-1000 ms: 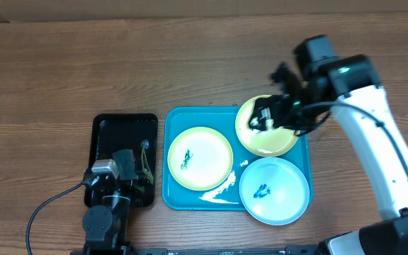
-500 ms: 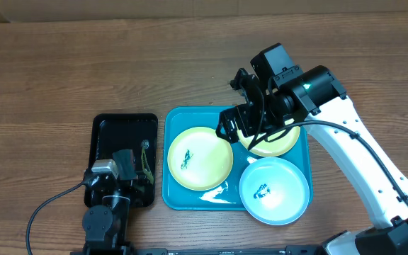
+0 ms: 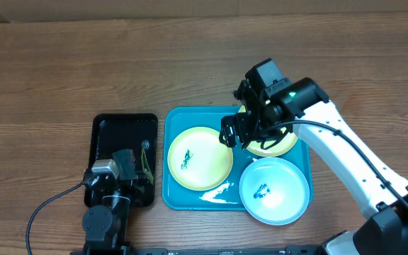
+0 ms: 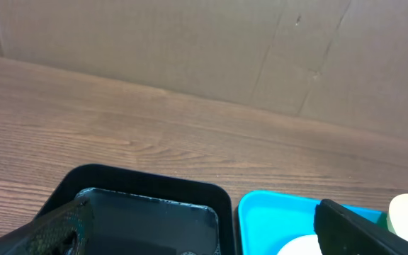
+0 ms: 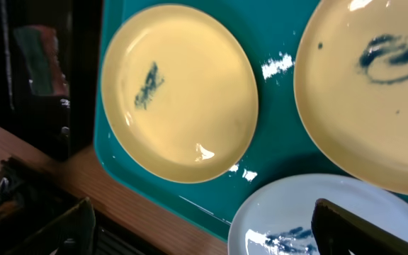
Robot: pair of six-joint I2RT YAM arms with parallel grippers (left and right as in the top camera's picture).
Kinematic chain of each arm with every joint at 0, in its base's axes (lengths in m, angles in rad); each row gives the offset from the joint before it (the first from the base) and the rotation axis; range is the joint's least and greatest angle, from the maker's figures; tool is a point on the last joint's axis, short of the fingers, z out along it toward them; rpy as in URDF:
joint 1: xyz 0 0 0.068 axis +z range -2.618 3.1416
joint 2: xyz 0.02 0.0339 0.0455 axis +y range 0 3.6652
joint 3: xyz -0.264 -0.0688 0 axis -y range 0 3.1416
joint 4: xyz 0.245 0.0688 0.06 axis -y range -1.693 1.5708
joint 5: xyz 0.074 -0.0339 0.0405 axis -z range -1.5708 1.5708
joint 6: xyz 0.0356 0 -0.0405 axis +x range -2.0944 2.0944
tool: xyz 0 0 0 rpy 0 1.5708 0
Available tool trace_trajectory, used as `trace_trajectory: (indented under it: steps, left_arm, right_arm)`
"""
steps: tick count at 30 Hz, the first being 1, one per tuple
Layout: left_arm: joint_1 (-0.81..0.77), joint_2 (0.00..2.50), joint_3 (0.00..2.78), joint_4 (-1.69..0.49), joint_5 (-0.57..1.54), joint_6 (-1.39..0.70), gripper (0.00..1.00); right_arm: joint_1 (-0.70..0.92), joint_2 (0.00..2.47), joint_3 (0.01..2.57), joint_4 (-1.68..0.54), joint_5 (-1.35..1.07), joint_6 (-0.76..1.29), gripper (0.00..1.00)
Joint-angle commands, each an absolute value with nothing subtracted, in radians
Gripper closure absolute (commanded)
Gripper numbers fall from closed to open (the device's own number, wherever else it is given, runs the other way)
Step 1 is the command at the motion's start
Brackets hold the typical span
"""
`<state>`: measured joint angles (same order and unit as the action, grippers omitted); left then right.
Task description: Clean dirty plates on tray and stack at the side
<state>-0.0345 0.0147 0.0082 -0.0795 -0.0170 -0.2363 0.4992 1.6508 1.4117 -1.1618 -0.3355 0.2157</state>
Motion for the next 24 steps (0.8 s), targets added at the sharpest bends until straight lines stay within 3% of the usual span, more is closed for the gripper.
trace_trajectory:
  steps: [1, 12, 16, 24]
  left_arm:
    - [-0.027, 0.004, 0.005, -0.078, -0.002, -0.24, 0.0]
    - [-0.026, 0.004, 0.005, -0.059, -0.02, -0.242, 0.0]
    - [-0.026, 0.004, 0.012, 0.019, 0.12, -0.258, 0.0]
    - [-0.026, 0.157, 0.219, -0.178, 0.094, -0.168, 0.0]
  right_arm:
    - [0.505, 1.65, 1.355, -1.123, -0.323, 0.256, 0.0]
    - [0.552, 1.65, 1.32, -1.109, -0.323, 0.255, 0.0]
    - [0.589, 1.65, 1.32, -1.107, -0.323, 0.255, 0.0]
    - [0.608, 1.65, 1.32, -1.074, -0.322, 0.251, 0.0]
